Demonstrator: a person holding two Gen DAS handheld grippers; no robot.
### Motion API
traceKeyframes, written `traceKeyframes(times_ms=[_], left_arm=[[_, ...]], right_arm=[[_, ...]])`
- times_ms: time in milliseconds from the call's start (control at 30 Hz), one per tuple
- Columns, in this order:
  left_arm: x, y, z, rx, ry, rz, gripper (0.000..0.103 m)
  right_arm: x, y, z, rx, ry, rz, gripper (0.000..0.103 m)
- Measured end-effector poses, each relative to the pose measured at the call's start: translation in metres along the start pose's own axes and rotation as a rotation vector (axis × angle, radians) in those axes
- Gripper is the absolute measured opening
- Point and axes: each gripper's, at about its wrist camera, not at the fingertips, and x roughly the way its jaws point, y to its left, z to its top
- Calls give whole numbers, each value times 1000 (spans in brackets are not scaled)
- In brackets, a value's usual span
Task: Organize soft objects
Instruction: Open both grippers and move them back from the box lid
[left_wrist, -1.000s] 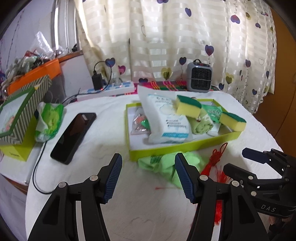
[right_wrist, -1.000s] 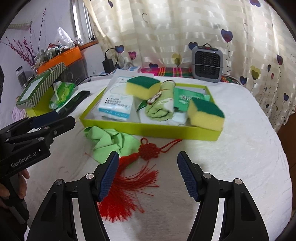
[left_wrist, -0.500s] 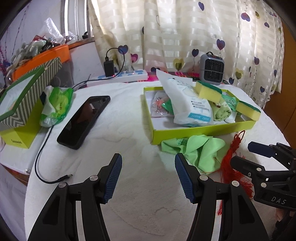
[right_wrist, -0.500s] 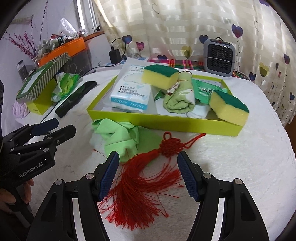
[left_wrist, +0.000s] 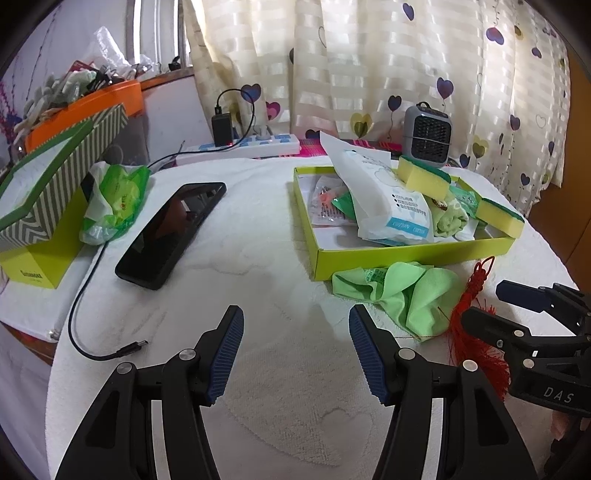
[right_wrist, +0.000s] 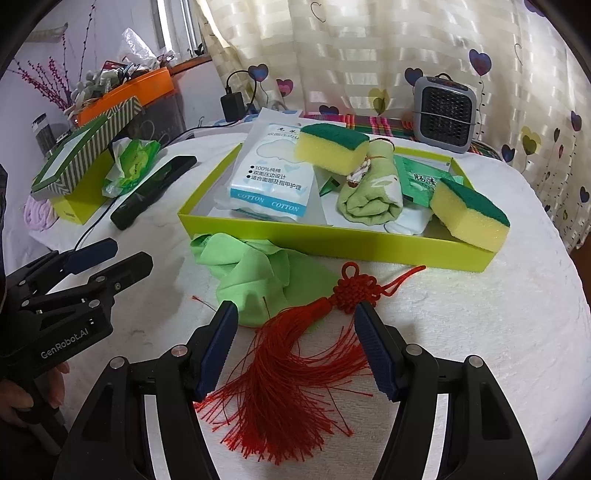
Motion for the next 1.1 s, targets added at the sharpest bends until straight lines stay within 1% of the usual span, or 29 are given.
traceKeyframes(times_ms=[100,200,433,533,667,800,1033,1100], left_arm=[[1,4,0,-12,2,-1,59],[4,7,-1,-19,11,1,59],[3,12,-3,-35,16,-5,59],[3,20,-4,-56,20,13,59],[3,33,-7,-79,28,48,59],[4,43,-11,-102,41,66,59],[5,40,-11,-92,43,54,59],[5,39,-11,-87,45,51,59]], right_arm=[[-1,-5,-1,32,-3,-27,66],[3,-10,-2,62,12,-29,66],[10,-8,1,63,24,-55,66],[16,-10,1,69,48,-78,66],[20,-9,2,75,50,-63,66],[25,-7,1,78,65,-59,66],[25,-7,-4,50,84,-104,65],[24,-8,-5,50,83,-108,62]])
